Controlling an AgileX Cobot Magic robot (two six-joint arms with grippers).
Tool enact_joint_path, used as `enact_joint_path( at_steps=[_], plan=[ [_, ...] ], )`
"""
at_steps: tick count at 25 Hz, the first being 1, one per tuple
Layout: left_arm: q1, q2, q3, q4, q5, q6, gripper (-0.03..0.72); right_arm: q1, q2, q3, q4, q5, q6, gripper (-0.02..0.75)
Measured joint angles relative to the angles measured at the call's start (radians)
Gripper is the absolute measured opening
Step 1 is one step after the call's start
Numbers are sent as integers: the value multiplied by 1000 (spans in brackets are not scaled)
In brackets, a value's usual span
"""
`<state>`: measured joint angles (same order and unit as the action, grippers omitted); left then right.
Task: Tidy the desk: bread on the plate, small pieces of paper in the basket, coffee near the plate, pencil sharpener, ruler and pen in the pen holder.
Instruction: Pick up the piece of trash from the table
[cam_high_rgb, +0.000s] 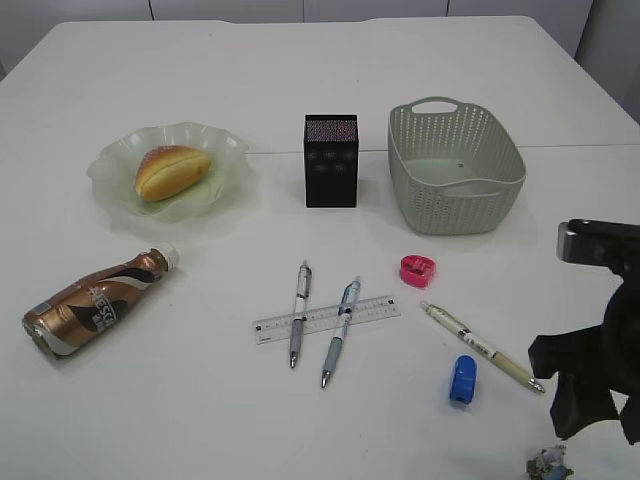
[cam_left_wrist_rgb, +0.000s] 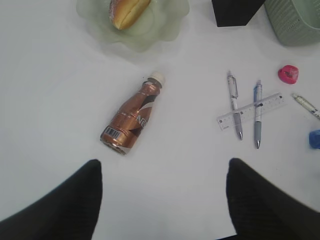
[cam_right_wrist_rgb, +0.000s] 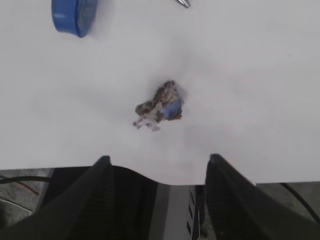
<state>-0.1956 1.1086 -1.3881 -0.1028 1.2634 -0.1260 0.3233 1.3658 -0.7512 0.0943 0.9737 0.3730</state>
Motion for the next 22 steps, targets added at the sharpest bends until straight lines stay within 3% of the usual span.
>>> enact_joint_path(
  at_steps=[22],
  plan=[
    [0, 0, 0, 0, 0, 0, 559, 11, 214, 0, 56, -104, 20, 457]
  ],
)
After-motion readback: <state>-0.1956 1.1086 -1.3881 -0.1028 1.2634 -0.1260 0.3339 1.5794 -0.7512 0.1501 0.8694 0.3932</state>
